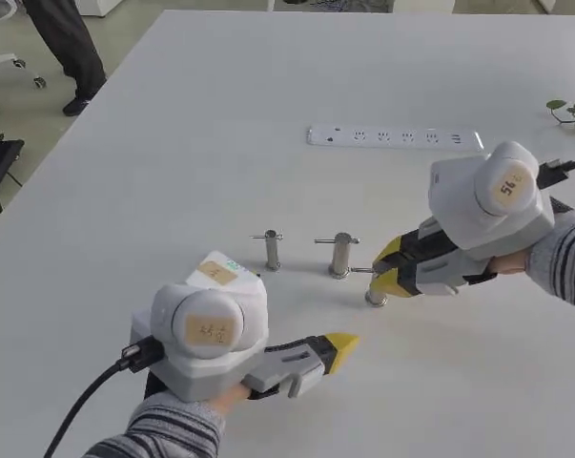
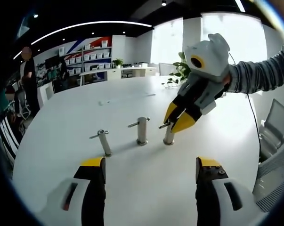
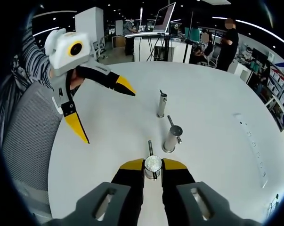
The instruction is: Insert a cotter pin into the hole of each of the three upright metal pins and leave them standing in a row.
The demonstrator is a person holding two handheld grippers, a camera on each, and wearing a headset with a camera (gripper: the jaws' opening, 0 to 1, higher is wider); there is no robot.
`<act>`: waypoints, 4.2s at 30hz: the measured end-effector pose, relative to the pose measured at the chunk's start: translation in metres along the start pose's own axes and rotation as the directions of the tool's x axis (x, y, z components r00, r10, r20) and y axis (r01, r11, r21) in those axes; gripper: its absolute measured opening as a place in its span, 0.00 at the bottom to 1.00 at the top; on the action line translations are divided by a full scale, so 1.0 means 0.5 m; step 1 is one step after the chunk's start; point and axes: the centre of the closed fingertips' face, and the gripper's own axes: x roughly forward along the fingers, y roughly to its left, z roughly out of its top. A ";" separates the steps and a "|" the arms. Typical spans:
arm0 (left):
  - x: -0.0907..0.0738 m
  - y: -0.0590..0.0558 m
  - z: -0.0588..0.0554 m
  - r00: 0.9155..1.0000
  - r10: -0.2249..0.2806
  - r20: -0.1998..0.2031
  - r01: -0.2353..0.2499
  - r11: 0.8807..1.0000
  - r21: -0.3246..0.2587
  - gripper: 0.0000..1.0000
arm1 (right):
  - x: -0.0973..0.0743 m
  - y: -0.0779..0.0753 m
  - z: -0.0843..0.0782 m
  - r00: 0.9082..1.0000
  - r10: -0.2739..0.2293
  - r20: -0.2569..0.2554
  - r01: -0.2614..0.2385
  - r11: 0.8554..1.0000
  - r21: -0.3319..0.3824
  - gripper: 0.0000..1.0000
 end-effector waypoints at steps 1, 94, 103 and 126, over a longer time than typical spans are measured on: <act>-0.002 0.002 -0.001 1.000 -0.001 -0.002 0.001 1.000 -0.003 0.79 | -0.003 -0.005 -0.002 1.000 -0.001 -0.002 0.001 1.000 0.000 0.08; -0.038 0.083 0.032 0.999 0.023 0.027 -0.020 0.993 -0.114 0.93 | -0.114 -0.036 -0.058 0.908 -0.403 0.113 0.308 0.827 0.471 0.66; -0.050 0.087 0.037 0.998 0.051 0.027 -0.047 0.989 -0.139 0.99 | -0.124 -0.018 -0.046 0.854 -0.498 0.152 0.320 0.732 0.601 0.77; -0.064 0.079 0.036 0.999 0.050 0.015 -0.049 0.995 -0.090 0.99 | -0.122 0.013 -0.039 0.845 -0.515 0.146 0.326 0.712 0.622 0.81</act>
